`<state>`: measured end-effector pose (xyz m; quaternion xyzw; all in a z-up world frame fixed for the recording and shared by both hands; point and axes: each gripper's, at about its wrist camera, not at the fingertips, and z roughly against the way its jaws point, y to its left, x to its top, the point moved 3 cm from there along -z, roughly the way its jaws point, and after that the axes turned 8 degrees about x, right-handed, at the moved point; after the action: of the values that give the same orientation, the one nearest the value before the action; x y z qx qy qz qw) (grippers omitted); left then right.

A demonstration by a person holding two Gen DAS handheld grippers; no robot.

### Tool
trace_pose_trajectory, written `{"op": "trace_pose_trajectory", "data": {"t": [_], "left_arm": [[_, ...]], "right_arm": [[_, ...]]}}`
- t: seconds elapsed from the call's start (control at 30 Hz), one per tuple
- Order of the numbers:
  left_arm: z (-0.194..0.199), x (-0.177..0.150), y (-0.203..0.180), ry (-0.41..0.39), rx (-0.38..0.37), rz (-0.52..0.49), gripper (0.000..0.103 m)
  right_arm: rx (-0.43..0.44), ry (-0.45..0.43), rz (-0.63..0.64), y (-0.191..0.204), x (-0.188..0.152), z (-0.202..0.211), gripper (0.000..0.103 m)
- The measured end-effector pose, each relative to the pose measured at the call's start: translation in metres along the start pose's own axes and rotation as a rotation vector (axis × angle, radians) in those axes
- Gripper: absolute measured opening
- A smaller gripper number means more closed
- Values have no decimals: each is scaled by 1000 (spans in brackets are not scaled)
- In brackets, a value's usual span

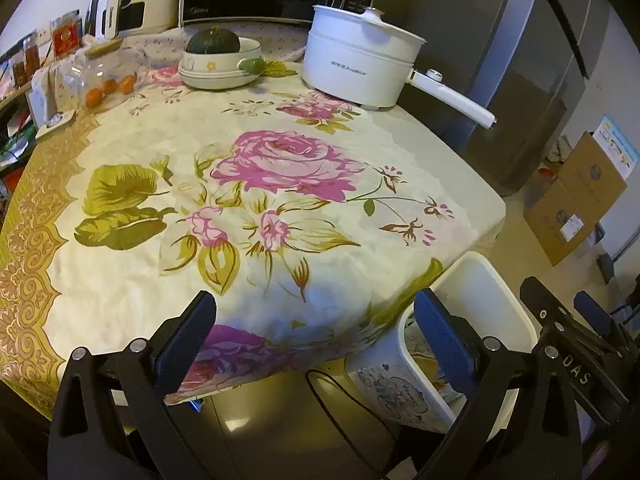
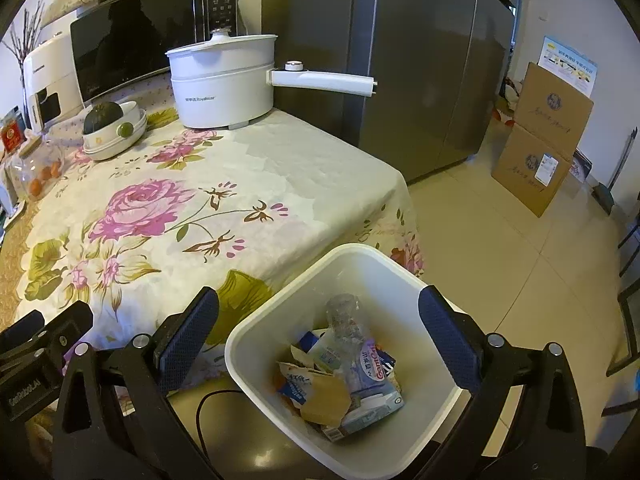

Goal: Collect trash

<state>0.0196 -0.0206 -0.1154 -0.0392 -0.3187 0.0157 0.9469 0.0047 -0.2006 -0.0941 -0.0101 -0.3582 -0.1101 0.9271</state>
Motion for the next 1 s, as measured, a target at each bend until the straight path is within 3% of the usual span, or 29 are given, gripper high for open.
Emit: {"op": "trace_pose_trajectory", "data": {"t": [1.0], "left_arm": [[-2,-4,-5,9,-4,-22,96]], "right_arm": [[0,-8,4,-1,-1,2,96]]}}
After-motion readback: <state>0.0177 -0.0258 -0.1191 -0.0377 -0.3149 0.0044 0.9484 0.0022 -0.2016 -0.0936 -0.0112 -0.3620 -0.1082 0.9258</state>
